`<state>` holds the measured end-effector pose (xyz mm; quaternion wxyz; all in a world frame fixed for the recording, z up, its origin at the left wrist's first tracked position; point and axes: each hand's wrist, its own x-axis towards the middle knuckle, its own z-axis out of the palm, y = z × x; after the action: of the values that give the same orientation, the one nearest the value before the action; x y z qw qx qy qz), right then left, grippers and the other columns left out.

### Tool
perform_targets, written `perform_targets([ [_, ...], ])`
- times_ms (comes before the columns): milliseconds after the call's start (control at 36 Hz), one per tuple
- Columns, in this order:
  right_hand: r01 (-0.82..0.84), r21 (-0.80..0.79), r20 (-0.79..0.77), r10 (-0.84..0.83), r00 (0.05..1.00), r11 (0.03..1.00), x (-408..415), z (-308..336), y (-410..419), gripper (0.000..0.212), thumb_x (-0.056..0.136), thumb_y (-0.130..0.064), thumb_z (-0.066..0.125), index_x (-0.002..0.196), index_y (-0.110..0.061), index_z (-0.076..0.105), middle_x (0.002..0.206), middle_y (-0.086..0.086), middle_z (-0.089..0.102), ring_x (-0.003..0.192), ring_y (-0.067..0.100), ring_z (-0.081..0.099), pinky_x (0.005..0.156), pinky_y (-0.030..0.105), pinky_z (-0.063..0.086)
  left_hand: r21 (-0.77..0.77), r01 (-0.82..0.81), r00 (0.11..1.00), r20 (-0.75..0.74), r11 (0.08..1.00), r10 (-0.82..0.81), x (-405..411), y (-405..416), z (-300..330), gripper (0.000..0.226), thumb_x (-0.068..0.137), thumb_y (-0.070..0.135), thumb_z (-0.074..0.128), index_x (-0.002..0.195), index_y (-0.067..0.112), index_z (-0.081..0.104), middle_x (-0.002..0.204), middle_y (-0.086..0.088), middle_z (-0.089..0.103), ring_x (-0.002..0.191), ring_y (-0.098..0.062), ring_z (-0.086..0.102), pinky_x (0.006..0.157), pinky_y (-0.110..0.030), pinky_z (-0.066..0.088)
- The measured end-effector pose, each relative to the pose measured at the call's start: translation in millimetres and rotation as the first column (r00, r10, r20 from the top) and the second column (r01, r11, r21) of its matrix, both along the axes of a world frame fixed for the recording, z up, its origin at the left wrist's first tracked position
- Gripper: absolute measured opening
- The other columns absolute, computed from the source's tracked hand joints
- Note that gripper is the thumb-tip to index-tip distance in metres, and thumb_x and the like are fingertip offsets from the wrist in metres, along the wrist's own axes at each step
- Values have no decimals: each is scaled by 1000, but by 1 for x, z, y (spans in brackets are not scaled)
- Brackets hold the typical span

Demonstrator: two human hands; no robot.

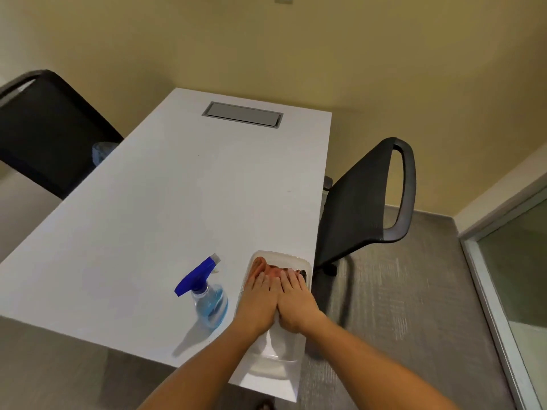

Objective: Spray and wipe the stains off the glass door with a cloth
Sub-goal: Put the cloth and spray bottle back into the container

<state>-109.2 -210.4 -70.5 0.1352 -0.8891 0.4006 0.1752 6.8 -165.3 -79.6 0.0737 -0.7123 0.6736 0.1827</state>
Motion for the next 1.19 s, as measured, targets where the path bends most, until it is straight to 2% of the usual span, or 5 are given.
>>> perform_targets([
  [278,-23,-60,280,39,959,998,-41,45,20,83,97,-28,59,163,-15,11,170,5,15,156,32,9,128,50,8,-134,-159,983,73,978,170,-12,53,28,68,108,42,36,163,21,2,172,-5,3,159,-26,6,130,-44,3],
  [417,-62,-16,453,62,889,998,-64,63,30,72,104,-34,50,164,-17,12,171,4,15,157,26,11,126,36,1,-12,-456,890,-15,890,456,-26,69,38,66,103,56,37,159,27,16,167,0,26,153,-22,30,125,-36,22],
  [611,-169,33,540,124,833,985,-80,81,38,69,106,-31,48,164,-21,12,171,0,14,158,18,9,128,42,11,-271,-587,807,-131,763,575,-54,121,35,71,88,60,62,149,30,46,148,-1,58,128,-24,63,102,-38,53],
  [1028,-207,224,551,52,833,952,-35,71,43,78,103,-33,56,164,-23,8,171,-2,12,156,15,16,124,29,12,132,-892,250,-653,432,715,-38,123,30,66,98,43,61,152,17,35,151,-10,49,136,-28,52,112,-49,47],
  [1194,-136,323,536,-63,842,937,13,66,40,90,98,-39,62,163,-31,0,171,-2,14,154,19,24,125,39,26,229,-853,242,-623,469,744,-20,115,22,60,101,43,55,153,19,37,153,-8,50,138,-28,52,113,-41,44],
])
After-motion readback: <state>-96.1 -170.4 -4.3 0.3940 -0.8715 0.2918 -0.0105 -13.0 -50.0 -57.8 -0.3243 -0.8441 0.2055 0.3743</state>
